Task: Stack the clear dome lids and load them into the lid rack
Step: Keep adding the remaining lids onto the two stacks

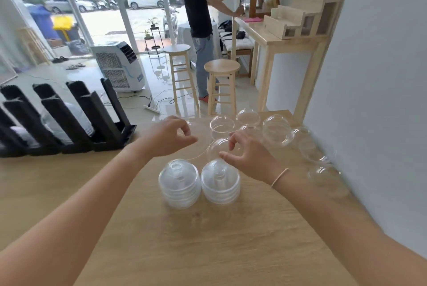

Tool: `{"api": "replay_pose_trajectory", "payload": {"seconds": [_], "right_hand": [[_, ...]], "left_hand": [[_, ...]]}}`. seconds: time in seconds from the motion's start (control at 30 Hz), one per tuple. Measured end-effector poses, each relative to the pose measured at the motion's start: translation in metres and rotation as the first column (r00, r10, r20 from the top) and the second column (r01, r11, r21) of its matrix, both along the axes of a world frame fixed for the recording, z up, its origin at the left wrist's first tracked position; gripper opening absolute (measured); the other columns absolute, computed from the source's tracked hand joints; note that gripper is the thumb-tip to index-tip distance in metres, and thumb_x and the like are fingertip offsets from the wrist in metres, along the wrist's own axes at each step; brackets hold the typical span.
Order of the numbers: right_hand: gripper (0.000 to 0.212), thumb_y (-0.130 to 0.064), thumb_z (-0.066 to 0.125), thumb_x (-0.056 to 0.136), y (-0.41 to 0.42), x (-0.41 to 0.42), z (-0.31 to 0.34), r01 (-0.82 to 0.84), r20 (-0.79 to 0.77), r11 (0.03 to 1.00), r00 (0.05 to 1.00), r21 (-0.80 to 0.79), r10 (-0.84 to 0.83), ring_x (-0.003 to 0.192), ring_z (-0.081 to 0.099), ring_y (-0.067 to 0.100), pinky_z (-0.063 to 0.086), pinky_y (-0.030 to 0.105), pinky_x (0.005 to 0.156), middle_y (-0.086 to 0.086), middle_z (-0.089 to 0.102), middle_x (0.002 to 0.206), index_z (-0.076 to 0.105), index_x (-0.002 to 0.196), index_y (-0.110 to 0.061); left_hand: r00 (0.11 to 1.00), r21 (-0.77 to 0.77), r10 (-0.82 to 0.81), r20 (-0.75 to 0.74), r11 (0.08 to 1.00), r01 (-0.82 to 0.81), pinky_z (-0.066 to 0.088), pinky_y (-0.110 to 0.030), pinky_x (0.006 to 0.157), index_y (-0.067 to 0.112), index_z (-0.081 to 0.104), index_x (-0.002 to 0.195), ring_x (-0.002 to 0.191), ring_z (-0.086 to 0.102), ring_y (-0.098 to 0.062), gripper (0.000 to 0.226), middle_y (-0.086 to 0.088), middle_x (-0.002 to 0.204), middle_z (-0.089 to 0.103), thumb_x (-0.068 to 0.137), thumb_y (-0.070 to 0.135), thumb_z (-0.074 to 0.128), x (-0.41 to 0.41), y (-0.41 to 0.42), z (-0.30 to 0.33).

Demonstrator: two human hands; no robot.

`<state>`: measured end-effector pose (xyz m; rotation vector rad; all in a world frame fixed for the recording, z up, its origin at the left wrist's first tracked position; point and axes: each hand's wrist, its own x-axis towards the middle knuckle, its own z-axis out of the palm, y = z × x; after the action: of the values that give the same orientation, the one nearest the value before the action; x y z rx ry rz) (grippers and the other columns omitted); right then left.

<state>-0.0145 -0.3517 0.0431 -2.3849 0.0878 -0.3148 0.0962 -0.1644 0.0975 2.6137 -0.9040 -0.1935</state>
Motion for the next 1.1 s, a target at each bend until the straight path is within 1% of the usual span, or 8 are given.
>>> {"api": "replay_pose_trajectory", "payload": {"seconds": [0.13,0.33,0.47,0.63,0.73,0.8,0.9,1.1], "right_hand": [[0.027,-0.040,0.063,0.080,0.023,0.012,-0.022,-0.066,-0.132,0.983,0.990,-0.171,0.044,0.109,0.048,0.020,0.040,0.031,0.090,0.001,0.050,0.116,0.046,0.087,-0.020],[0.041,-0.045,0.060,0.080,0.027,0.013,-0.043,-0.074,-0.290,0.962,0.957,-0.263,-0.005,0.110,0.048,0.019,0.040,0.032,0.089,0.000,0.047,0.125,0.049,0.109,-0.018],[0.039,-0.044,0.059,0.082,0.028,0.008,-0.044,-0.056,-0.263,0.961,0.965,-0.272,-0.018,0.108,0.050,0.019,0.040,0.031,0.088,-0.002,0.047,0.125,0.050,0.108,-0.017],[0.037,-0.044,0.055,0.084,0.030,0.006,-0.048,-0.031,-0.212,0.948,0.976,-0.317,-0.039,0.108,0.052,0.022,0.038,0.031,0.085,0.001,0.048,0.122,0.051,0.107,-0.015],[0.039,-0.045,0.056,0.084,0.030,0.004,-0.048,-0.024,-0.200,0.949,0.979,-0.313,-0.041,0.114,0.050,0.023,0.037,0.031,0.089,0.003,0.046,0.128,0.052,0.109,-0.015],[0.041,-0.046,0.057,0.083,0.027,0.002,-0.046,-0.011,-0.167,0.956,0.985,-0.292,-0.039,0.117,0.049,0.024,0.037,0.033,0.091,0.004,0.045,0.133,0.052,0.110,-0.015],[0.040,-0.047,0.057,0.083,0.015,-0.002,-0.039,0.046,-0.076,0.972,0.995,-0.230,-0.065,0.104,0.056,0.023,0.041,0.031,0.079,0.000,0.051,0.124,0.052,0.106,-0.015],[0.034,-0.039,0.059,0.084,-0.032,-0.022,-0.036,0.195,-0.037,0.971,0.979,-0.137,-0.202,0.105,0.055,0.022,0.044,0.034,0.088,0.002,0.054,0.119,0.054,0.106,-0.014]], "left_hand": [[0.991,0.026,0.058,-0.121,0.998,-0.055,0.031,-0.023,0.086,0.020,0.056,0.088,0.102,0.044,-0.012,0.018,0.002,0.122,0.047,0.085,0.037,0.061,-0.005,0.030,-0.028],[0.975,0.072,0.092,-0.202,0.994,-0.079,0.033,-0.024,0.081,0.018,0.055,0.109,0.104,0.047,-0.016,0.033,0.000,0.130,0.045,0.087,0.042,0.056,-0.015,0.035,-0.066],[0.984,0.098,0.080,-0.161,0.993,-0.065,0.033,-0.024,0.078,0.018,0.055,0.110,0.099,0.047,-0.014,0.035,0.002,0.131,0.045,0.087,0.045,0.055,-0.016,0.036,-0.071],[0.991,0.127,0.041,-0.127,0.992,-0.025,0.033,-0.022,0.081,0.013,0.059,0.101,0.112,0.050,-0.017,0.035,0.000,0.132,0.046,0.088,0.045,0.054,-0.015,0.035,-0.070],[0.992,0.140,0.028,-0.119,0.990,-0.011,0.034,-0.022,0.080,0.013,0.060,0.099,0.106,0.051,-0.015,0.034,0.001,0.131,0.046,0.089,0.045,0.052,-0.015,0.034,-0.070],[0.996,0.138,0.026,-0.088,0.990,-0.014,0.037,-0.022,0.074,0.012,0.060,0.098,0.099,0.053,-0.016,0.035,0.000,0.129,0.047,0.089,0.045,0.052,-0.016,0.033,-0.067],[0.999,0.093,0.042,0.031,0.995,-0.045,0.035,-0.018,0.063,0.010,0.059,0.092,0.092,0.054,-0.017,0.036,-0.002,0.122,0.051,0.088,0.046,0.053,-0.015,0.027,-0.056],[0.987,-0.051,0.000,0.160,0.999,0.009,0.039,-0.028,0.079,0.014,0.059,0.090,0.101,0.055,-0.020,0.030,-0.001,0.119,0.054,0.086,0.044,0.054,-0.021,-0.018,-0.045]]}}
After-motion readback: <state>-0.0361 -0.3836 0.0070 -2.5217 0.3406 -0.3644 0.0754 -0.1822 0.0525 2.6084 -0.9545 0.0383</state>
